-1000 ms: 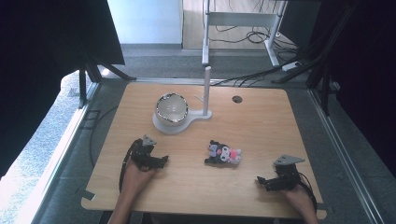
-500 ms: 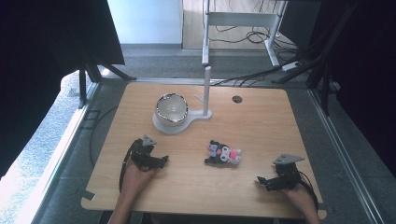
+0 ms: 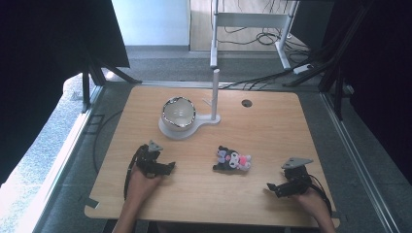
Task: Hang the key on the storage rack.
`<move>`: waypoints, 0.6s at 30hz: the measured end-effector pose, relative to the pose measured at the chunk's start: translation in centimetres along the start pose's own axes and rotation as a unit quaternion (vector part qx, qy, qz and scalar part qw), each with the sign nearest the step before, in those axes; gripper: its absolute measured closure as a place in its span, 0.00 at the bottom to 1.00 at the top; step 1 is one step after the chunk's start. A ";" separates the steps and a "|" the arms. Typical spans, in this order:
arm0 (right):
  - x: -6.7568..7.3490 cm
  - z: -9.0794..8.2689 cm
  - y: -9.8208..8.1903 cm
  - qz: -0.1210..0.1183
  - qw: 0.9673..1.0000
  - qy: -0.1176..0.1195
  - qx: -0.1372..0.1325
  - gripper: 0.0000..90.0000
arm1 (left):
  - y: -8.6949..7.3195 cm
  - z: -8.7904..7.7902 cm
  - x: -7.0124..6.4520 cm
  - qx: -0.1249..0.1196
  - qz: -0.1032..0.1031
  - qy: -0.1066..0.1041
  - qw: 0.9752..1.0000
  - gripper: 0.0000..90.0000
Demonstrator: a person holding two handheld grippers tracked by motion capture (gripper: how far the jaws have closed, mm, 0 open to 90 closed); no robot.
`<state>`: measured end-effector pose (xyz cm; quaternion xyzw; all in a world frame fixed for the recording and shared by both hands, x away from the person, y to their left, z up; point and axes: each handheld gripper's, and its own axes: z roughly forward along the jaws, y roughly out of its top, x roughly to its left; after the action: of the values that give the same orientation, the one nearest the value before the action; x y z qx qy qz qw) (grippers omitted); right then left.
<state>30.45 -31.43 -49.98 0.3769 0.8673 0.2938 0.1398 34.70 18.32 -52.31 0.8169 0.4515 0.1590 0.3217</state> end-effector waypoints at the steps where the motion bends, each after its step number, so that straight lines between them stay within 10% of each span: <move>1: 0.0 0.0 0.1 -0.001 1.000 0.001 0.002 0.00 | 0.0 0.0 0.0 0.000 0.000 0.000 1.000 0.03; 18: -0.5 -0.2 2.2 -0.023 0.999 0.014 0.027 0.01 | 0.0 0.0 0.0 0.000 0.000 0.000 1.000 0.03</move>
<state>32.00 -30.68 -48.45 0.3568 0.8849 0.2724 0.1245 34.70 18.31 -52.31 0.8169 0.4514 0.1591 0.3218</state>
